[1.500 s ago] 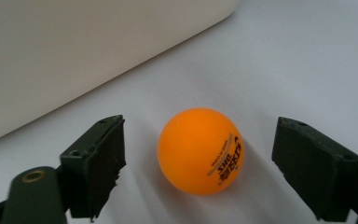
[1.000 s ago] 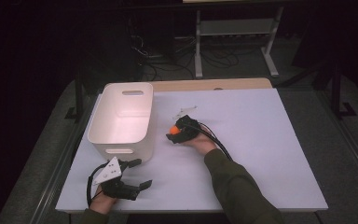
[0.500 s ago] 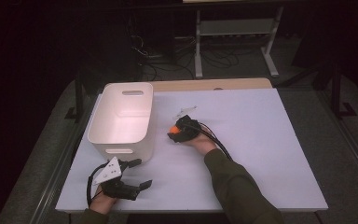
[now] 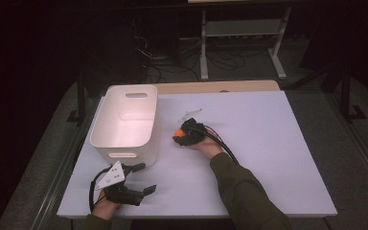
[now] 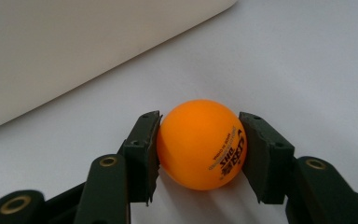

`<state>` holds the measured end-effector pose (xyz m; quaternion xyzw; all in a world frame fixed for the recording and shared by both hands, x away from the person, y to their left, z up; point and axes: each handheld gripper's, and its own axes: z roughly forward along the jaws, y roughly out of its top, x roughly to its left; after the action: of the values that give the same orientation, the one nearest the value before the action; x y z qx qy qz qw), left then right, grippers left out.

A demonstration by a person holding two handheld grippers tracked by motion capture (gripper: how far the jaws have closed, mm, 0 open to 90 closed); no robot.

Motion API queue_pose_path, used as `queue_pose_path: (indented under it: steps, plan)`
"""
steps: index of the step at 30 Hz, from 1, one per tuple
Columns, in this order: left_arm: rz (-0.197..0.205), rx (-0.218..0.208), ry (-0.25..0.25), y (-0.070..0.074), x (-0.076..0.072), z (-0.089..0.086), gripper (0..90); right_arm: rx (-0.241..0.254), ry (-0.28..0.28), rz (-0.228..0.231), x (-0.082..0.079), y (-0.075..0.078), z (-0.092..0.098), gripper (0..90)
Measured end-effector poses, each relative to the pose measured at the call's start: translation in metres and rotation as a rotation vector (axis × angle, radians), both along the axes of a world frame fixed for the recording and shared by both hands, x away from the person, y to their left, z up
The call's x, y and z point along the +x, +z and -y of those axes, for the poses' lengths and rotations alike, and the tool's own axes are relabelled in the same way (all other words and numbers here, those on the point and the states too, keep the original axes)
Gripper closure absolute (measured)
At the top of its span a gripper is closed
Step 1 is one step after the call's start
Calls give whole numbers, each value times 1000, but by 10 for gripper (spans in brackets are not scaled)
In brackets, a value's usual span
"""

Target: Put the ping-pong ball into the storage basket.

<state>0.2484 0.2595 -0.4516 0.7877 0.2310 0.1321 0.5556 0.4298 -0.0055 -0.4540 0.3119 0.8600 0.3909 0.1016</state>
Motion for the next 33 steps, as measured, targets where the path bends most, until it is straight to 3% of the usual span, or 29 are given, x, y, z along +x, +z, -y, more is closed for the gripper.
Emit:
queue_pose_path:
  steps: [33]
  plan:
    - [0,0,0,0,0,0,140,13,40,-17,-11,8,2,491]
